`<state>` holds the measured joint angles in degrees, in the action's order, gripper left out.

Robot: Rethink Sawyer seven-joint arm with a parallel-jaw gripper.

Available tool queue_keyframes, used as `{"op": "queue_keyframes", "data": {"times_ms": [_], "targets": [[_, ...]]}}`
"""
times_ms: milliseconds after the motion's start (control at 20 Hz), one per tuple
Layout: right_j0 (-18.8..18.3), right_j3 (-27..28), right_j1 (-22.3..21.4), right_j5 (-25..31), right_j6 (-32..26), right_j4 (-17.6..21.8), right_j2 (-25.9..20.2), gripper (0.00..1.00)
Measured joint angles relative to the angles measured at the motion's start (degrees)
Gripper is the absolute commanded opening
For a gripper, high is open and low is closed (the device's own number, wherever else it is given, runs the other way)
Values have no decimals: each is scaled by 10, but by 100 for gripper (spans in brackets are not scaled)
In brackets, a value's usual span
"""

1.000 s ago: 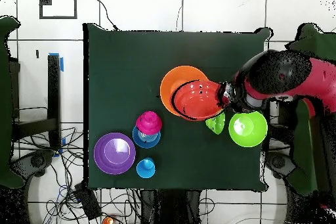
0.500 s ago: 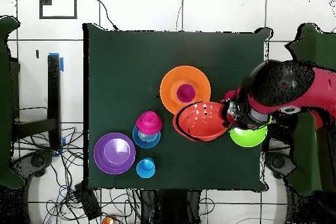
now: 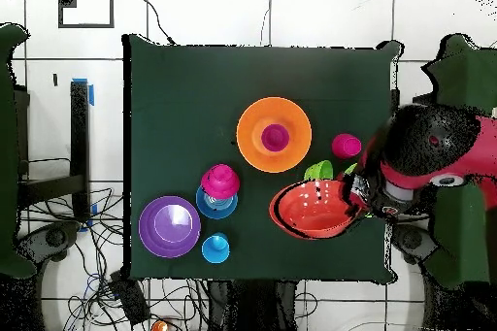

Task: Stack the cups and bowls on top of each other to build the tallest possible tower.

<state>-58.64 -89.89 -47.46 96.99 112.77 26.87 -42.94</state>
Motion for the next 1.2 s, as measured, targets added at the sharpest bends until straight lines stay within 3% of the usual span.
{"op": "queue_keyframes", "data": {"times_ms": [300,750,1000,1200], "targets": [[1,-6,9,-71,0,40,2,0],[15,-21,55,-272,0,80,24,0],[27,-26,56,-284,0,80,43,0],[45,-33,25,-191,0,69,65,0]]}}
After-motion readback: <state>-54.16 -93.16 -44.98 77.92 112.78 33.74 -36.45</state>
